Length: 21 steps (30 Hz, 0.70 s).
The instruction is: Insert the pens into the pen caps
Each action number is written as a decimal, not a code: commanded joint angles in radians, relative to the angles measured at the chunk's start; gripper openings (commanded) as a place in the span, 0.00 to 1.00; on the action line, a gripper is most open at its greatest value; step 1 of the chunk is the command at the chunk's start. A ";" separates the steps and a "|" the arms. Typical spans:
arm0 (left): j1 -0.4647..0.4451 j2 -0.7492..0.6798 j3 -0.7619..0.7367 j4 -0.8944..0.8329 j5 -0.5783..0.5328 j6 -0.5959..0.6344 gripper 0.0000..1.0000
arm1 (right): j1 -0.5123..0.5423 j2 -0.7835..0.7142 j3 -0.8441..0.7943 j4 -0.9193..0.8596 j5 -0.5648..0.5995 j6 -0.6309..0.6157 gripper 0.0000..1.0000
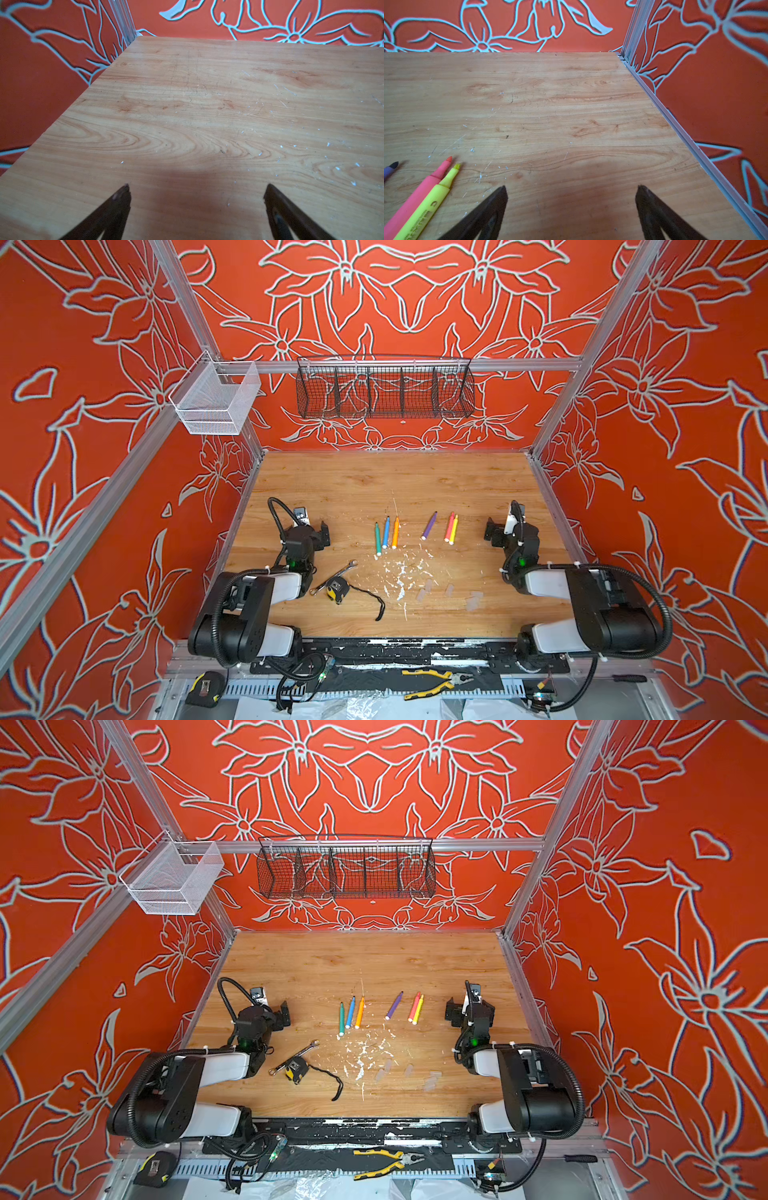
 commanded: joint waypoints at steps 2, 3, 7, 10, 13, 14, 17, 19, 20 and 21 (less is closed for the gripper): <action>0.008 -0.008 0.001 0.017 0.016 0.001 0.97 | 0.002 -0.005 -0.009 0.030 -0.011 -0.002 0.98; 0.008 -0.009 0.001 0.017 0.016 0.002 0.97 | 0.001 -0.005 -0.009 0.032 -0.011 -0.003 0.98; 0.006 -0.009 0.002 0.017 0.017 0.004 0.97 | 0.002 -0.006 -0.012 0.036 -0.012 -0.003 0.98; 0.004 -0.007 0.003 0.017 0.013 0.006 0.97 | 0.001 -0.005 -0.010 0.034 -0.012 -0.004 0.98; 0.004 -0.003 0.004 0.016 0.013 0.006 0.97 | 0.001 -0.002 -0.005 0.027 -0.011 -0.004 0.98; 0.004 -0.004 0.006 0.016 0.013 0.005 0.97 | 0.002 -0.002 0.000 0.019 -0.011 -0.006 0.98; 0.003 -0.005 0.007 0.014 0.013 0.004 0.97 | 0.005 0.002 0.004 0.014 -0.008 -0.008 0.98; 0.003 -0.003 0.006 0.015 0.012 0.006 0.97 | 0.006 0.003 0.005 0.013 -0.008 -0.009 0.98; 0.003 -0.003 0.007 0.014 0.012 0.006 0.97 | 0.006 0.003 0.005 0.012 -0.008 -0.008 0.98; 0.003 -0.003 0.006 0.014 0.013 0.006 0.97 | 0.006 0.002 0.005 0.013 -0.008 -0.009 0.98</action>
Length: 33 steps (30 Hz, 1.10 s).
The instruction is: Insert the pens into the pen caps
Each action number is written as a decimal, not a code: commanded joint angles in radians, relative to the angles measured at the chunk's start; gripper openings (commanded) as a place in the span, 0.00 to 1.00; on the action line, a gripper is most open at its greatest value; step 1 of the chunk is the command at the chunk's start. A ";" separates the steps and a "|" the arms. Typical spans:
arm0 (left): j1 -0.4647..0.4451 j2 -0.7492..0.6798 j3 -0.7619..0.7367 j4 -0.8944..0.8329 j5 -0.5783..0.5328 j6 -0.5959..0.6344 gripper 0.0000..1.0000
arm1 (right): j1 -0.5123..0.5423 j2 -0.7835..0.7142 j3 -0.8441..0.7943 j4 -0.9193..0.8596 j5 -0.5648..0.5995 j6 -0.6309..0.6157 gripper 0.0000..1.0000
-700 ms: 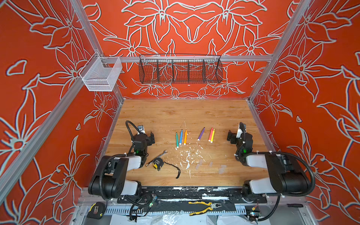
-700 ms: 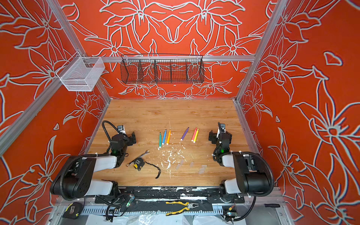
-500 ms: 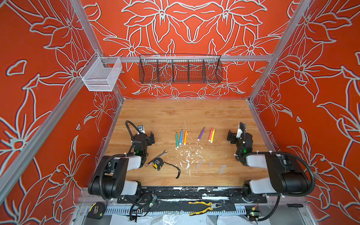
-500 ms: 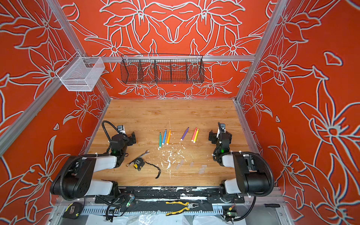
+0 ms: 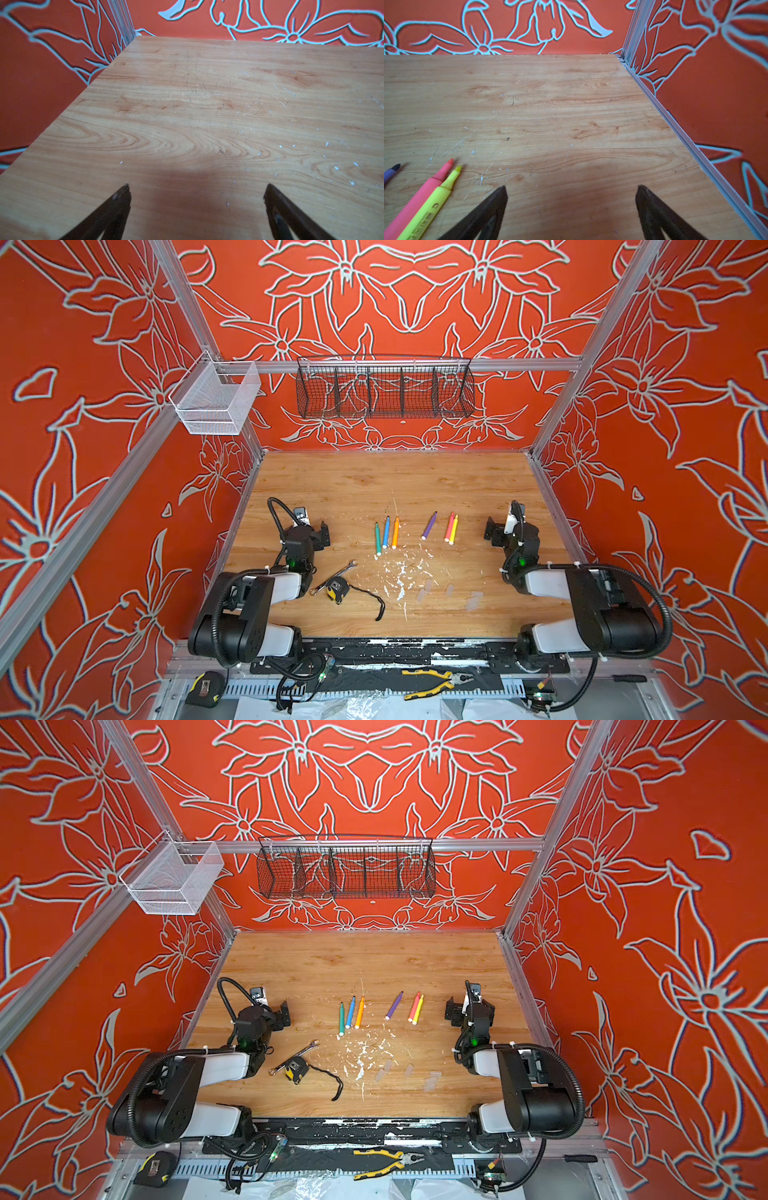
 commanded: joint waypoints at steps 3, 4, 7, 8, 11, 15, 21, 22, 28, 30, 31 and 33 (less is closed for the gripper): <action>0.000 -0.004 0.006 0.015 0.005 0.005 0.97 | 0.005 0.003 0.005 0.005 -0.005 -0.007 0.98; 0.000 -0.006 0.005 0.016 0.004 0.005 0.97 | 0.004 0.003 0.005 0.004 -0.007 -0.007 0.98; -0.020 -0.011 -0.014 0.042 -0.005 0.024 0.97 | 0.005 0.002 0.002 0.007 -0.007 -0.007 0.98; -0.027 -0.011 -0.025 0.065 -0.004 0.033 0.97 | 0.003 0.002 0.002 0.010 -0.007 -0.008 0.98; -0.030 -0.011 -0.026 0.070 -0.003 0.038 0.97 | 0.005 0.000 0.001 0.011 -0.008 -0.008 0.98; -0.030 -0.011 -0.026 0.070 -0.004 0.038 0.97 | 0.005 0.000 0.001 0.011 -0.008 -0.007 0.98; -0.023 0.000 0.000 0.032 -0.002 0.027 0.97 | 0.005 0.005 0.008 0.000 -0.003 -0.007 0.98; -0.012 0.001 0.011 0.012 0.010 0.019 0.97 | 0.004 0.006 0.013 -0.008 -0.002 -0.007 0.98; -0.001 -0.006 0.005 0.014 0.007 0.010 0.97 | 0.005 -0.143 0.092 -0.283 0.135 0.054 0.98; -0.002 -0.039 0.016 -0.018 -0.024 -0.005 0.97 | 0.003 -0.193 0.079 -0.286 0.160 0.060 0.98; -0.004 -0.077 0.040 -0.076 -0.062 -0.013 0.97 | 0.003 -0.218 0.077 -0.298 0.170 0.063 0.98; -0.004 -0.176 0.123 -0.309 -0.080 -0.041 0.97 | 0.003 -0.269 0.087 -0.345 0.193 0.086 0.98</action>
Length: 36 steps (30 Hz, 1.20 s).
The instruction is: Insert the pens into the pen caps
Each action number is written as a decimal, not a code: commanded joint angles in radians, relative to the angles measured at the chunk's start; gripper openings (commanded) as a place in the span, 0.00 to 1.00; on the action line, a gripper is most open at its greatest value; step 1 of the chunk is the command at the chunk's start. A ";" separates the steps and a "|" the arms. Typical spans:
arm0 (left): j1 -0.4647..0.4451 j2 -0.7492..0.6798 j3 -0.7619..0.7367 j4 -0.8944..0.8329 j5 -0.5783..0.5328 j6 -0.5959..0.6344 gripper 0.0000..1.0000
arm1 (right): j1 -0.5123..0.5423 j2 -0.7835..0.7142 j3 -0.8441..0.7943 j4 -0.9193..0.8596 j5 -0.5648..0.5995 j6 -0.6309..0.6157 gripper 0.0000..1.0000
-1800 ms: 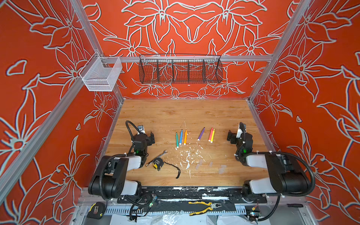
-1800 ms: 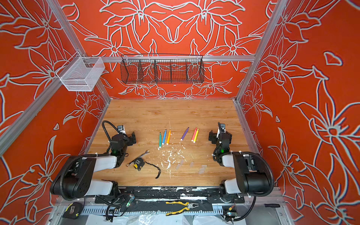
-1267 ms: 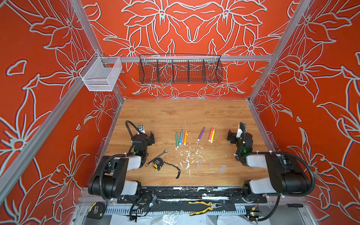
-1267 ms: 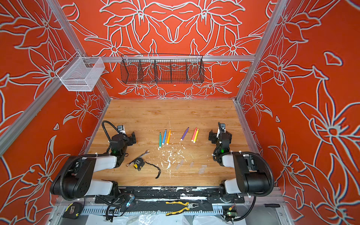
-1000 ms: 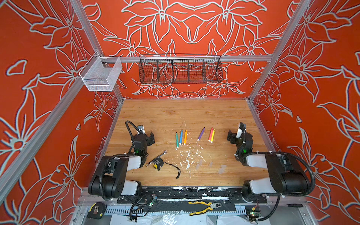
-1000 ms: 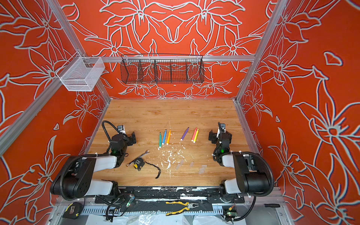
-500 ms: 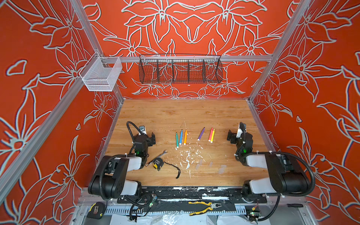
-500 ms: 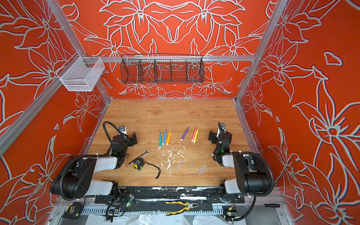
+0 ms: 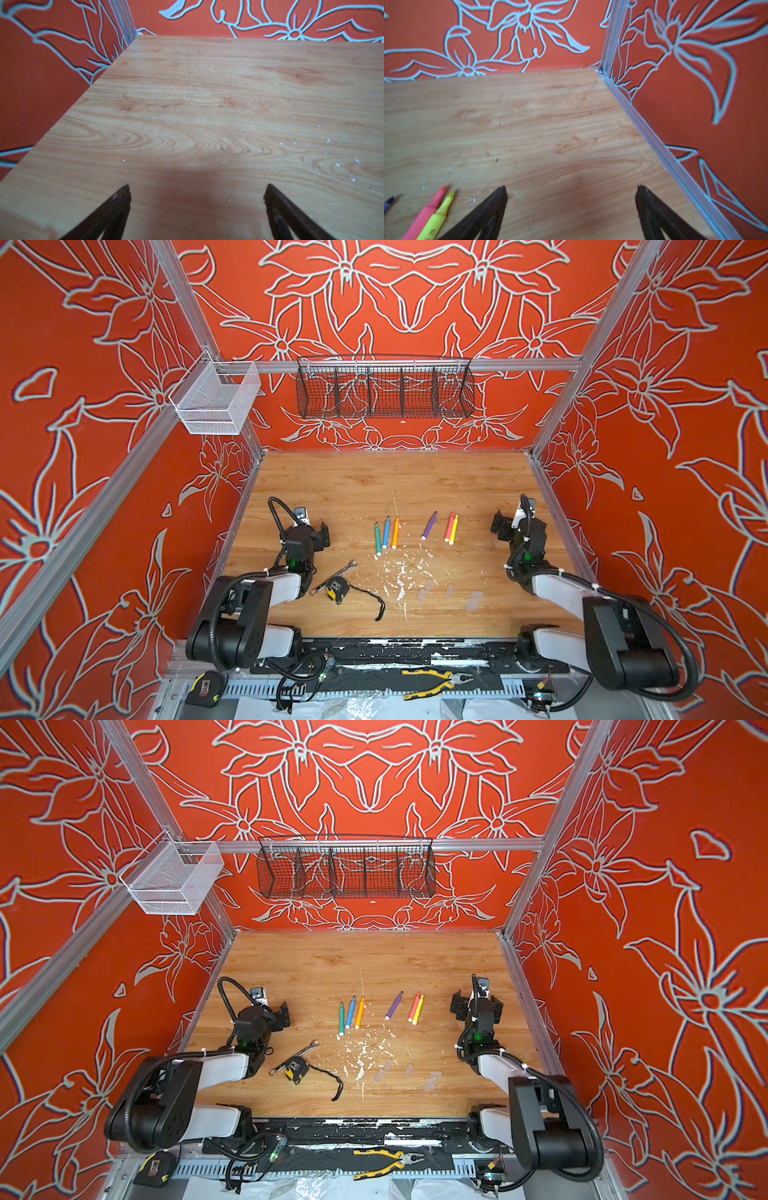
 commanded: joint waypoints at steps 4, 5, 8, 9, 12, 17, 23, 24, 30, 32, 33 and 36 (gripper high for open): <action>0.001 -0.265 0.234 -0.523 -0.010 -0.165 0.97 | 0.002 -0.185 0.058 -0.262 0.070 0.230 0.98; 0.001 -0.297 0.270 -0.595 0.004 -0.207 0.97 | 0.002 -0.213 0.079 -0.333 0.082 0.293 0.98; 0.001 -0.396 0.422 -0.843 0.141 -0.303 0.97 | -0.004 -0.300 0.208 -0.620 0.017 0.400 0.98; 0.001 -0.419 0.480 -0.927 0.195 -0.326 0.97 | -0.004 -0.318 0.261 -0.695 -0.051 0.375 0.98; 0.001 -0.468 0.578 -1.068 0.341 -0.330 0.97 | -0.004 -0.356 0.392 -0.888 -0.025 0.385 0.98; 0.004 -0.635 0.477 -1.093 0.121 -0.570 0.97 | -0.005 -0.560 0.339 -0.955 0.059 0.522 0.98; 0.008 -0.786 0.361 -0.950 0.386 -0.532 0.97 | -0.005 -0.663 0.192 -0.807 -0.137 0.480 0.98; 0.008 -0.780 0.366 -0.952 0.424 -0.528 0.97 | -0.005 -0.644 0.184 -0.805 -0.135 0.480 0.98; -0.006 -0.654 0.367 -0.826 0.661 -0.493 0.95 | -0.005 -0.514 0.123 -0.717 -0.045 0.453 0.98; -0.056 -0.572 0.400 -0.834 0.620 -0.488 0.90 | -0.006 -0.469 0.093 -0.675 0.039 0.457 0.98; -0.105 -0.514 0.429 -0.855 0.576 -0.472 0.89 | -0.005 -0.442 0.085 -0.661 0.076 0.465 0.98; -0.295 -0.355 0.550 -0.932 0.397 -0.395 0.83 | -0.005 -0.366 0.065 -0.612 0.134 0.481 0.97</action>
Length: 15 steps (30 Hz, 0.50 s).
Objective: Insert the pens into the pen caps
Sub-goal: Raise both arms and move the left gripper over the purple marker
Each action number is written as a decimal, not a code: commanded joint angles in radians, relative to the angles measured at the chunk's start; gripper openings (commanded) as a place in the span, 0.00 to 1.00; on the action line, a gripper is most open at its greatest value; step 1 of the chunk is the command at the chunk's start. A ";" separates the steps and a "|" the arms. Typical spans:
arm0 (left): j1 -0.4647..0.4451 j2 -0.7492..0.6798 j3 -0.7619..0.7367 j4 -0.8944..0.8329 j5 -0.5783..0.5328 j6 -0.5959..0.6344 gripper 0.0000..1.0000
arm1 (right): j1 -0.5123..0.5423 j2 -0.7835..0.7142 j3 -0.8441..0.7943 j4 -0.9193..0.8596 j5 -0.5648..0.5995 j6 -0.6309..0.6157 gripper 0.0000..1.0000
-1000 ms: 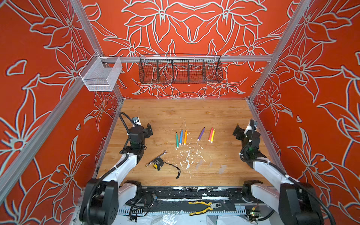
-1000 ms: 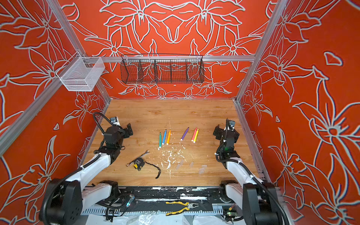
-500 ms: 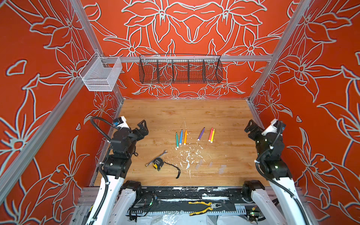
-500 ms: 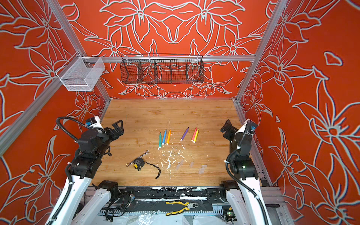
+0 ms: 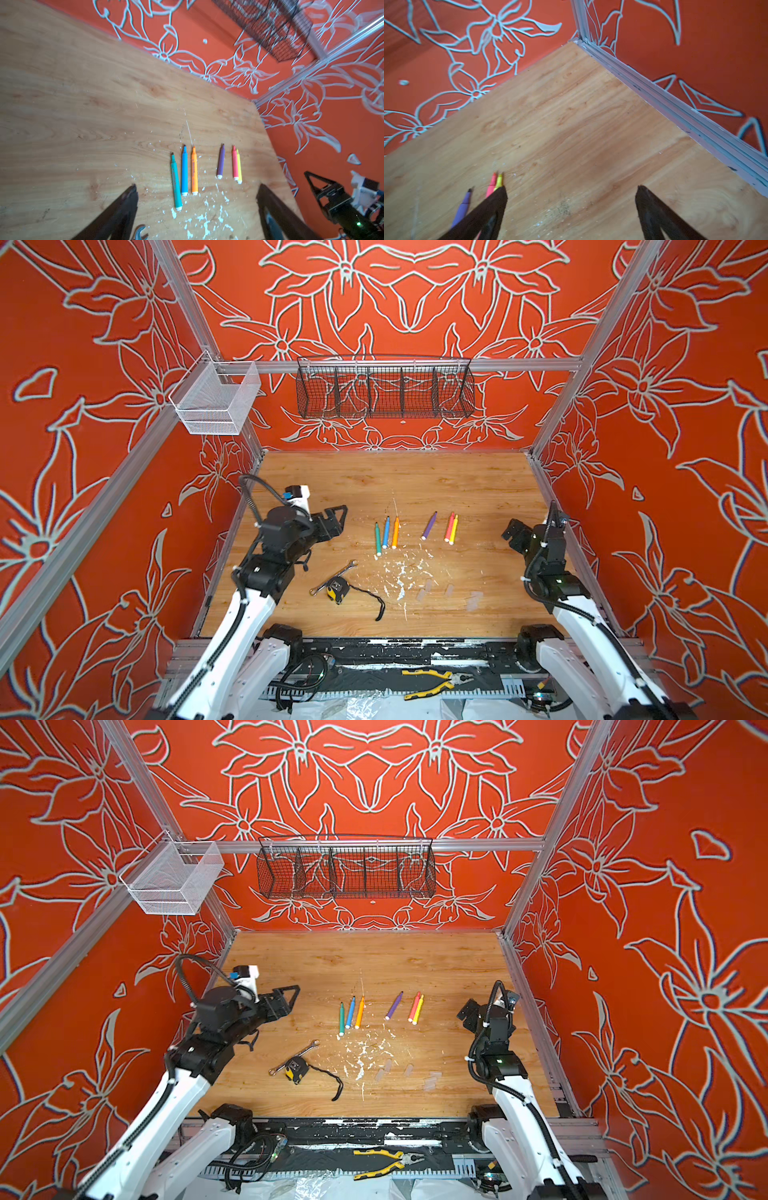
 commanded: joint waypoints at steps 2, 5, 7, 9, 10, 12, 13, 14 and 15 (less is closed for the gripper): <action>-0.249 0.230 0.167 -0.058 -0.192 0.104 0.79 | -0.003 0.091 0.001 0.083 0.100 0.032 0.95; -0.356 0.375 0.250 -0.038 -0.169 0.131 0.73 | -0.001 0.135 0.012 0.073 0.078 0.038 0.91; -0.403 0.451 0.285 -0.013 -0.166 0.146 0.71 | -0.001 0.124 0.013 0.051 0.076 0.046 0.91; -0.442 0.528 0.326 -0.001 -0.169 0.160 0.71 | -0.002 0.091 -0.014 0.065 0.070 0.051 0.91; -0.458 0.561 0.345 -0.003 -0.179 0.165 0.71 | -0.001 0.072 -0.028 0.072 0.068 0.052 0.91; -0.488 0.649 0.413 -0.037 -0.214 0.174 0.71 | -0.001 0.026 -0.056 0.076 0.069 0.057 0.91; -0.496 0.691 0.454 -0.065 -0.222 0.182 0.72 | -0.001 0.009 -0.069 0.081 0.070 0.060 0.91; -0.503 0.745 0.508 -0.109 -0.240 0.183 0.70 | -0.001 -0.010 -0.078 0.087 0.069 0.062 0.91; -0.507 0.797 0.559 -0.147 -0.250 0.182 0.68 | -0.001 -0.026 -0.089 0.092 0.070 0.062 0.91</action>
